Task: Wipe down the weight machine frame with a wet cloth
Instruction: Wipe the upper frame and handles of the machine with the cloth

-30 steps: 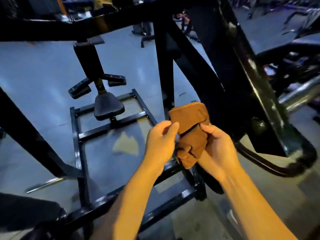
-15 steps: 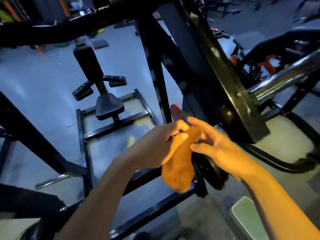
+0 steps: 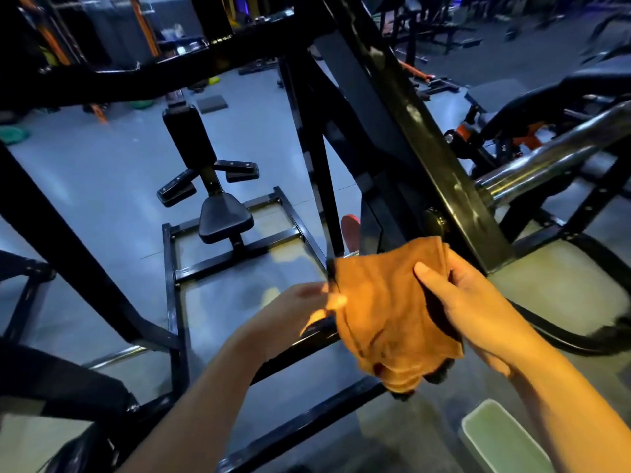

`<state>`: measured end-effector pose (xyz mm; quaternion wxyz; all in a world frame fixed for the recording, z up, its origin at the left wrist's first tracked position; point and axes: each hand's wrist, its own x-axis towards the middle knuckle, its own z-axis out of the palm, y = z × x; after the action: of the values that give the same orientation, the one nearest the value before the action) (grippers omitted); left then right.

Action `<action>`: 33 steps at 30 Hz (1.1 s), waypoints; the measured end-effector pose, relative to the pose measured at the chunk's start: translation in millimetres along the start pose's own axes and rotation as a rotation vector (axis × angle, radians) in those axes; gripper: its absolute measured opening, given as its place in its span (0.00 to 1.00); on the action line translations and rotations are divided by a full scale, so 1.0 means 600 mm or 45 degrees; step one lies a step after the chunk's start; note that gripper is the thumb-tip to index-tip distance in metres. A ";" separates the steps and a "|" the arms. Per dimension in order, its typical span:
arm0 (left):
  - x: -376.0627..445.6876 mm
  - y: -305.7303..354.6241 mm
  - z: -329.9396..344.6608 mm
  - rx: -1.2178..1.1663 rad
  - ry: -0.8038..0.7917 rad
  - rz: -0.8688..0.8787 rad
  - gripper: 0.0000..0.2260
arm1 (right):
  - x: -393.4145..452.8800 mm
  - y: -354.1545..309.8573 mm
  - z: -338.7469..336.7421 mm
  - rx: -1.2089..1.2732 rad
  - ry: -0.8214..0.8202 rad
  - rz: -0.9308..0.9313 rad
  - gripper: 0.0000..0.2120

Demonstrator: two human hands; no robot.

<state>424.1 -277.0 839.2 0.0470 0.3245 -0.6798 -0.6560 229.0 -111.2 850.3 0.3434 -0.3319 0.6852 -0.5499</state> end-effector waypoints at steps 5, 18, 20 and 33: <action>0.010 -0.026 0.022 -0.436 0.175 -0.129 0.16 | -0.009 0.043 0.008 -0.302 0.068 0.002 0.10; -0.032 0.012 -0.065 -0.733 -0.132 0.100 0.21 | -0.028 0.003 0.037 0.690 -0.341 0.112 0.27; -0.043 0.041 -0.086 -0.760 -0.186 0.233 0.16 | -0.027 -0.029 0.035 0.680 -0.366 -0.056 0.24; -0.035 0.069 -0.067 -0.611 -0.107 0.071 0.13 | -0.030 -0.047 0.045 0.302 0.089 0.020 0.17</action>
<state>444.3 -303.9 890.6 0.1124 0.2575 -0.5147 -0.8100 263.6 -115.4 875.5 0.3604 -0.2642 0.6295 -0.6357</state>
